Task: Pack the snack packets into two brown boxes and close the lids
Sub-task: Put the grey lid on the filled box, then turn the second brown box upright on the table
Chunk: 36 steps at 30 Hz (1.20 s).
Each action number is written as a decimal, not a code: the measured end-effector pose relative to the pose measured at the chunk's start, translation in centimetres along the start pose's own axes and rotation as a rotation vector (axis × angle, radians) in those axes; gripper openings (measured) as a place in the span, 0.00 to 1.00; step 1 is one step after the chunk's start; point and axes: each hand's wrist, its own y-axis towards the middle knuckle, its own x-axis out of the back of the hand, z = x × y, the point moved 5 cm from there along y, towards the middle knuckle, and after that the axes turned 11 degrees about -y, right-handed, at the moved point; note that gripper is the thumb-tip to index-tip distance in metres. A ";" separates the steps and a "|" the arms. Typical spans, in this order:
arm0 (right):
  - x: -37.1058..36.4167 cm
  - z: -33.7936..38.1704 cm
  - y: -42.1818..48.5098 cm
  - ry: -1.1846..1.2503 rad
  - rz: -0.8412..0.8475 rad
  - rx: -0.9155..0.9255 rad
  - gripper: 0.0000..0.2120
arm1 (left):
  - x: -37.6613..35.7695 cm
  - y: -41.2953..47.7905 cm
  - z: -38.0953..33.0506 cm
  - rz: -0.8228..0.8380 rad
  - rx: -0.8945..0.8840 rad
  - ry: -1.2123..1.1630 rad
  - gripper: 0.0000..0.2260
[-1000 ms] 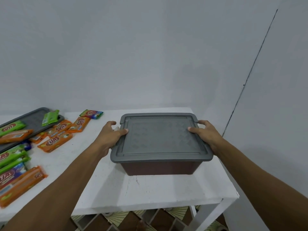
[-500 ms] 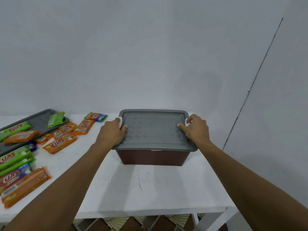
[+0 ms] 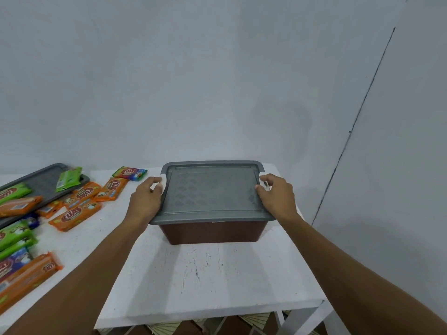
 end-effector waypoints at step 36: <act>-16.1 24.5 -11.3 -0.445 0.020 0.726 0.27 | 23.4 0.0 18.7 0.263 -0.140 0.798 0.43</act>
